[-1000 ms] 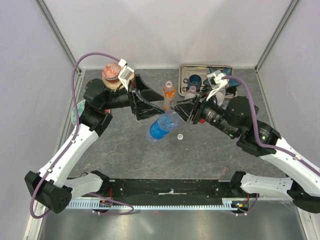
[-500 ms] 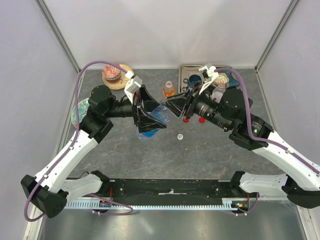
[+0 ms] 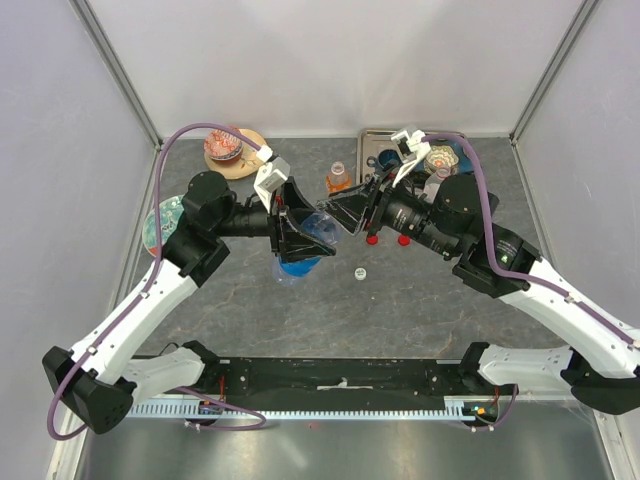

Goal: Unscrew the bottle caps

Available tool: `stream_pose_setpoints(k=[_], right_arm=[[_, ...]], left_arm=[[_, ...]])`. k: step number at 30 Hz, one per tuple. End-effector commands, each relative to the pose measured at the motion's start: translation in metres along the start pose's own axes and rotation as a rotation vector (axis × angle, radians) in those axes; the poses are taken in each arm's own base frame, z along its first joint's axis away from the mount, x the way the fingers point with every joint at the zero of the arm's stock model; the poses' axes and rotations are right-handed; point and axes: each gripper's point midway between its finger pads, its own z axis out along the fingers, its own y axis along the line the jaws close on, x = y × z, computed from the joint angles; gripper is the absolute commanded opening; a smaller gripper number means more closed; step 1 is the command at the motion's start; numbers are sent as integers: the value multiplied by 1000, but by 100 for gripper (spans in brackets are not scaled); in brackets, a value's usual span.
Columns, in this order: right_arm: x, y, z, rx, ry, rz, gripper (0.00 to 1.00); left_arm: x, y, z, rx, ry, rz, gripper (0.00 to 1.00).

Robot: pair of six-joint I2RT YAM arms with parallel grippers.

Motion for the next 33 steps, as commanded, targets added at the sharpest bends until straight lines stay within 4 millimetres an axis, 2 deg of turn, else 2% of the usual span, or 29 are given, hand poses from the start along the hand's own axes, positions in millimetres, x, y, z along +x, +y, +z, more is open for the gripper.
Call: stream_pose_setpoints(k=[1, 3, 4, 6, 9, 11, 15, 16, 17, 19, 20, 29, 33], right_arm=[[-27, 13, -11, -35, -85, -15, 46], [-40, 3, -17, 28, -137, -20, 64], [-43, 1, -19, 43, -151, -22, 68], [-57, -5, -25, 94, -201, -21, 76], [-74, -15, -32, 171, -265, -8, 80], [-81, -22, -35, 218, -297, 1, 80], [-83, -38, -29, 306, -317, 30, 75], [-85, -39, -28, 314, -327, 44, 75], [-85, -39, -27, 318, -329, 51, 74], [-84, -40, -20, 322, -323, 59, 75], [-83, -41, -18, 325, -322, 62, 74], [-62, -44, 8, 314, -264, 89, 73], [-53, -48, 13, 321, -243, 89, 68]], left_arm=[[-4, -1, 0, 1, -9, 56, 59], [-7, 3, -1, -36, -27, 74, 55], [-6, 6, -1, -54, -32, 76, 52], [-10, 14, -1, -118, -54, 98, 51], [-17, 27, -3, -233, -88, 146, 52], [-22, 38, -5, -336, -116, 187, 56], [-30, 49, -7, -505, -160, 270, 56], [-29, 45, -3, -520, -164, 278, 56], [-34, 55, -9, -608, -181, 295, 56], [-33, 55, -5, -645, -192, 306, 56], [-35, 62, -10, -708, -201, 319, 56], [-30, 70, -12, -844, -213, 335, 56], [-29, 70, -14, -856, -203, 359, 56]])
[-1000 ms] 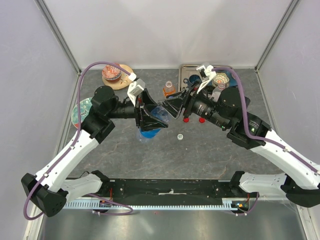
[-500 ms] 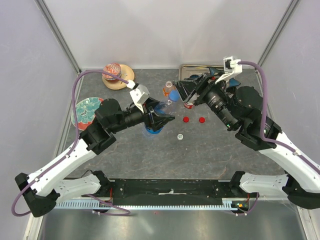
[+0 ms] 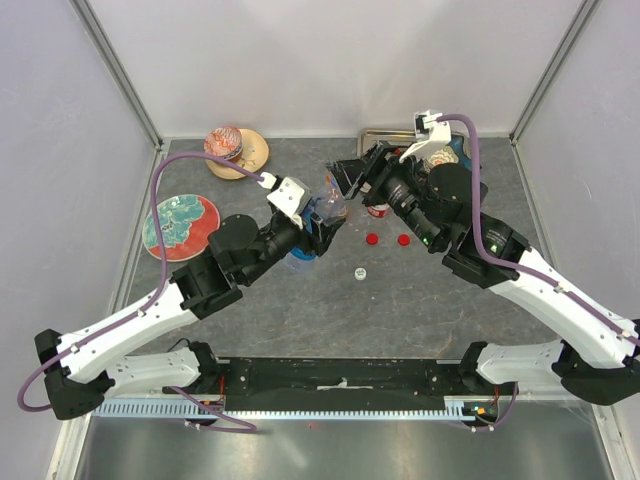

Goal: Unscrew the bottle caps

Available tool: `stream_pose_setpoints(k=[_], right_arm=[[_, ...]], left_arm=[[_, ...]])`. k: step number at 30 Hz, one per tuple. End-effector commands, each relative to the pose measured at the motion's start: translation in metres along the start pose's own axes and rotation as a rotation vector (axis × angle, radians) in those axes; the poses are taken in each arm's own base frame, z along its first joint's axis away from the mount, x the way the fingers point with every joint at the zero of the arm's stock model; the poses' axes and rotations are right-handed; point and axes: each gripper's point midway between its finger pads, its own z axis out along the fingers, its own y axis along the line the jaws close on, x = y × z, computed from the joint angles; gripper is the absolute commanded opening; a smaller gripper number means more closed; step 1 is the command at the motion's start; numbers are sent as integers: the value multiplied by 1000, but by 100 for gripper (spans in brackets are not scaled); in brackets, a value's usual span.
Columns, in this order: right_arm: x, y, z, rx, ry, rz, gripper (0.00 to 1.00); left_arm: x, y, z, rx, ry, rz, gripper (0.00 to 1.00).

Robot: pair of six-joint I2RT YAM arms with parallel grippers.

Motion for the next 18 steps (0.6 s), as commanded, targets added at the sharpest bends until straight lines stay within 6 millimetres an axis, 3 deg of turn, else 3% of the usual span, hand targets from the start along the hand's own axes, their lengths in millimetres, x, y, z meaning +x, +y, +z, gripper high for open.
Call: stream_pose_setpoints(k=[1, 5, 12, 18], right_arm=[[-6, 8, 1, -22, -17, 32, 67], [0, 9, 4, -31, -1, 28, 60], [11, 5, 8, -19, 28, 20, 66], [17, 4, 10, -17, 42, 14, 61]], left_arm=[[-16, 15, -1, -85, -67, 47, 56], [-17, 16, -2, -88, -69, 47, 56], [-17, 17, -4, -92, -75, 45, 56], [-15, 17, -4, -89, -72, 46, 56]])
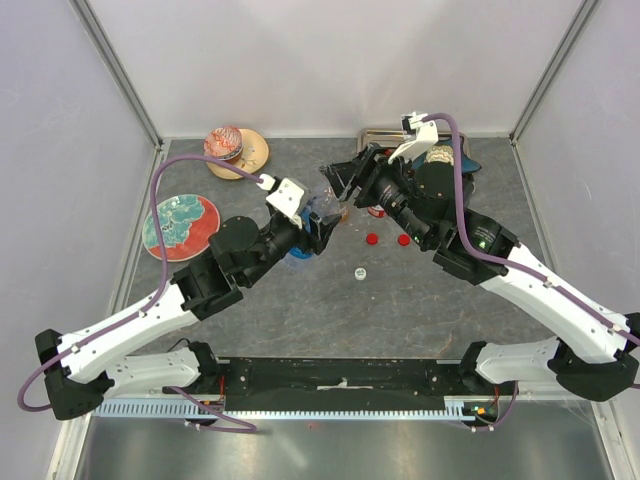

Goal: Unscrew the bottle caps

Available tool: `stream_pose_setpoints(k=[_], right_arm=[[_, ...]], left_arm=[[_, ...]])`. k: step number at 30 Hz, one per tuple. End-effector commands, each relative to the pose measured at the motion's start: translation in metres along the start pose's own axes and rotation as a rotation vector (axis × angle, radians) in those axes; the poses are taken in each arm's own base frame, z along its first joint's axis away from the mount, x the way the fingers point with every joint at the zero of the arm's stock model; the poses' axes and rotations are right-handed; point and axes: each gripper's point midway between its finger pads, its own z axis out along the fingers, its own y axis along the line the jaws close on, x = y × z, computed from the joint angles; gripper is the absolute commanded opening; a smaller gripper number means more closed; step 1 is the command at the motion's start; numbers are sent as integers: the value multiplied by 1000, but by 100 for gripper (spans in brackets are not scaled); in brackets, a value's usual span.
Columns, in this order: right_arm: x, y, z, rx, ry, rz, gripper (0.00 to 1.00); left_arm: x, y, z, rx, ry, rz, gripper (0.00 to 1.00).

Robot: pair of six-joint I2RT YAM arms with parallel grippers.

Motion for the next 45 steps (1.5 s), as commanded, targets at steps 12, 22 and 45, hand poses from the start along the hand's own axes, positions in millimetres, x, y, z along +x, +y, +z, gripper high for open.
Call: stream_pose_setpoints(k=[12, 22, 45], right_arm=[[14, -3, 5, 4, 28, 2, 62], [12, -4, 3, 1, 15, 5, 32], [13, 105, -111, -889, 97, -337, 0]], left_arm=[[-21, 5, -4, -21, -82, 4, 56], [-18, 4, -4, -15, -77, 8, 55], [-72, -116, -104, 1142, -57, -176, 54]])
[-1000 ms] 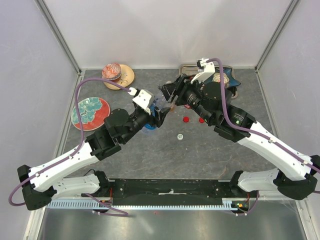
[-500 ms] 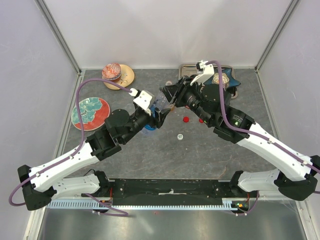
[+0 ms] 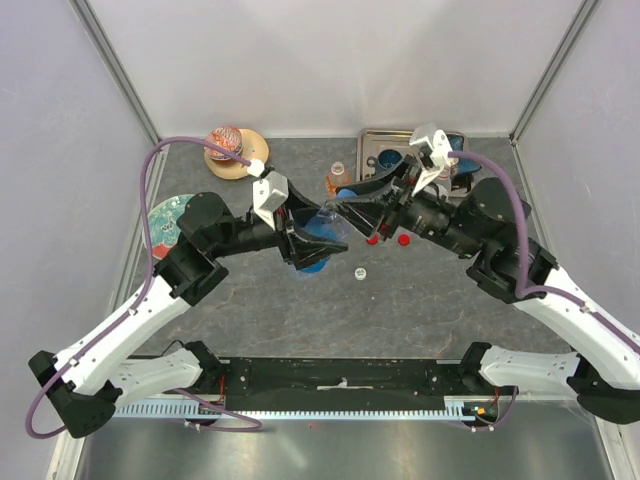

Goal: Unscrew the bottle caps

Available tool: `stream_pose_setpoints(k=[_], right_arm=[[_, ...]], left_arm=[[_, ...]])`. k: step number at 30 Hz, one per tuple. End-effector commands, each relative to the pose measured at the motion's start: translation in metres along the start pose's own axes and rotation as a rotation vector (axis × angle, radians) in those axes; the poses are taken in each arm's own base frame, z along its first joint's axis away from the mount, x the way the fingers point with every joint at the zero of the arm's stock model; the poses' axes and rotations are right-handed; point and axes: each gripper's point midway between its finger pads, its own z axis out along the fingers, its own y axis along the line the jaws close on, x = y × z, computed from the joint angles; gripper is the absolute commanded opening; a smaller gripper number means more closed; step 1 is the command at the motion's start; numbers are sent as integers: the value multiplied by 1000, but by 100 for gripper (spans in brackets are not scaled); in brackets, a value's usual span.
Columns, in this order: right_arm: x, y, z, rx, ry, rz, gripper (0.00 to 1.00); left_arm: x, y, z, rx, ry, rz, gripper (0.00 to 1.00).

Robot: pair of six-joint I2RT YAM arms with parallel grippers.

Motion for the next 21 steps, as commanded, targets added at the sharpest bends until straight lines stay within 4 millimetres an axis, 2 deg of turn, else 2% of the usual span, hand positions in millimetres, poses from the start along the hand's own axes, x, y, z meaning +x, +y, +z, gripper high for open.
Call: stream_pose_setpoints(k=[1, 2, 3, 4, 6, 7, 8, 11, 17, 21], right_arm=[[6, 82, -26, -506, 47, -104, 0], [9, 89, -29, -553, 69, -97, 0], [15, 92, -28, -586, 93, -85, 0], [18, 96, -30, -622, 109, -81, 0], [23, 111, -40, -738, 138, -58, 0], [26, 117, -46, -792, 152, -55, 0], [28, 124, -54, -858, 165, -56, 0], [40, 135, -72, -1004, 226, -60, 0], [66, 131, -79, -1077, 307, -35, 0], [68, 125, -75, -1051, 307, -34, 0]], left_arm=[[-27, -90, -24, 569, 16, -91, 54], [-28, -95, -27, 610, 31, -131, 54], [-28, -102, -33, 683, 33, -100, 55], [-25, -102, -32, 709, 47, -114, 55], [-21, -107, -36, 761, 79, -157, 55], [-22, -109, -38, 785, 56, -121, 55], [-18, -109, -37, 798, 85, -172, 55], [-16, -111, -40, 849, 97, -170, 54], [-15, -110, -38, 863, 107, -171, 53], [-13, -108, -37, 855, 121, -175, 53]])
